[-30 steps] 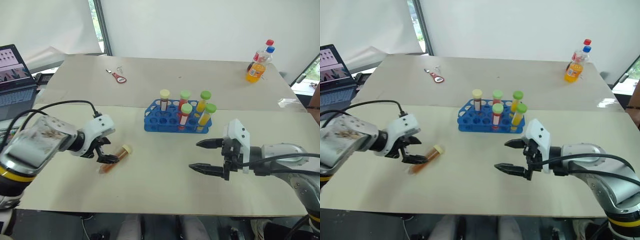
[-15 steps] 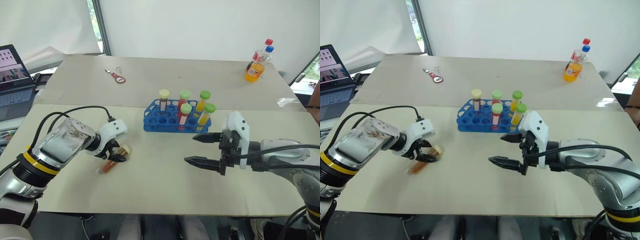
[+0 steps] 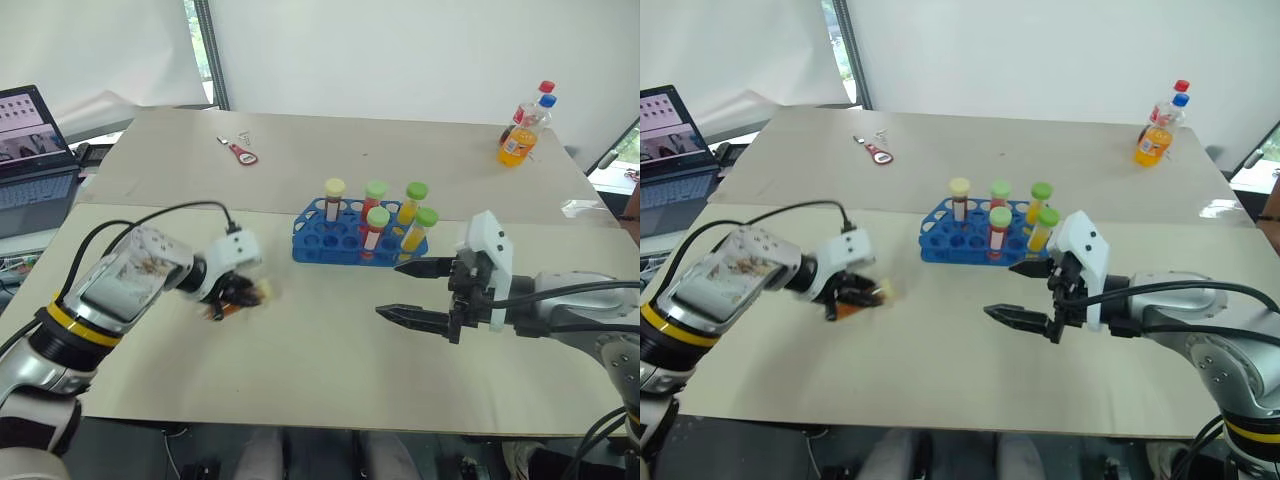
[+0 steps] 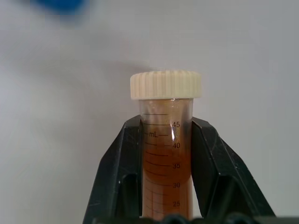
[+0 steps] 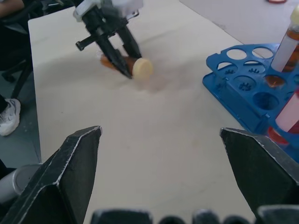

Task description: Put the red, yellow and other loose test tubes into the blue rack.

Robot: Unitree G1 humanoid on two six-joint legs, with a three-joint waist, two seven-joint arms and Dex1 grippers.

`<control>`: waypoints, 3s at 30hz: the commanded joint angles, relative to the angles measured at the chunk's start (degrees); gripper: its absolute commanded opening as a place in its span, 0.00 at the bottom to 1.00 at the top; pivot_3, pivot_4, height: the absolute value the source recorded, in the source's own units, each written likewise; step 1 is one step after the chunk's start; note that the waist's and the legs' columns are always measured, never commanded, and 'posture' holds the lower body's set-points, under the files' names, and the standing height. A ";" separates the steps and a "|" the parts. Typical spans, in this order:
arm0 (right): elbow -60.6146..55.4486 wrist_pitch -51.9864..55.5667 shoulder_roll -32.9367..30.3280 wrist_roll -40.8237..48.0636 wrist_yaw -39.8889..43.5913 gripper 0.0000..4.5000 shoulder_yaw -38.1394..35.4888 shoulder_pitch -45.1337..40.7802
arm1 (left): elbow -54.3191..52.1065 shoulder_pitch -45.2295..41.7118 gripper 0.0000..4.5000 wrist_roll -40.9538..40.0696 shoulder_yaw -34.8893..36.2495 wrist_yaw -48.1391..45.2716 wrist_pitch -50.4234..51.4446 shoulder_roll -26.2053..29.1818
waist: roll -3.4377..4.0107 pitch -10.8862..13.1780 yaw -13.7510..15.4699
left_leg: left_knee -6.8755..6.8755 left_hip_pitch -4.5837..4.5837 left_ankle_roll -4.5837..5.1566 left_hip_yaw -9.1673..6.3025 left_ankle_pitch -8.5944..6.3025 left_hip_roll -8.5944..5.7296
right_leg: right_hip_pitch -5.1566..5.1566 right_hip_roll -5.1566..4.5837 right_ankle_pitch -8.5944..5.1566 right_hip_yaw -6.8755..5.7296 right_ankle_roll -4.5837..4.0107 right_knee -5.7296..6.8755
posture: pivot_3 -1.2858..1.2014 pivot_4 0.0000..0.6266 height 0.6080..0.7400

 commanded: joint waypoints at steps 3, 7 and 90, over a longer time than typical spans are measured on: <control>-2.71 -7.78 2.41 -5.93 -3.73 1.00 -3.30 1.31 | 10.64 -9.40 0.20 -7.63 14.04 2.69 -11.04 -14.37 | 0.01 -0.01 -0.15 | 0.22 -0.20 0.04 -0.13 -0.02 -0.05 | 0.00 -0.03 0.06 -0.02 0.11 -0.05 | 0.52 0.24 0.95; -3.91 -6.26 2.77 -5.55 -6.81 1.00 -5.03 2.23 | 20.47 -12.13 0.20 -6.27 16.11 4.96 -19.37 -22.36 | 0.07 -0.04 -0.59 | 0.26 -0.18 0.08 -0.13 -0.05 -0.08 | 0.00 -0.03 0.08 0.05 0.13 -0.01 | 0.52 0.24 0.95; 21.96 -23.08 -11.28 -17.67 14.75 1.00 -13.32 9.96 | 4.10 22.21 1.00 2.81 25.81 5.37 -27.63 1.16 | 0.16 -0.08 -0.56 | 0.34 -0.12 0.10 -0.52 -0.06 0.04 | 0.14 -0.05 0.12 0.03 0.20 -0.02 | 0.52 0.24 0.95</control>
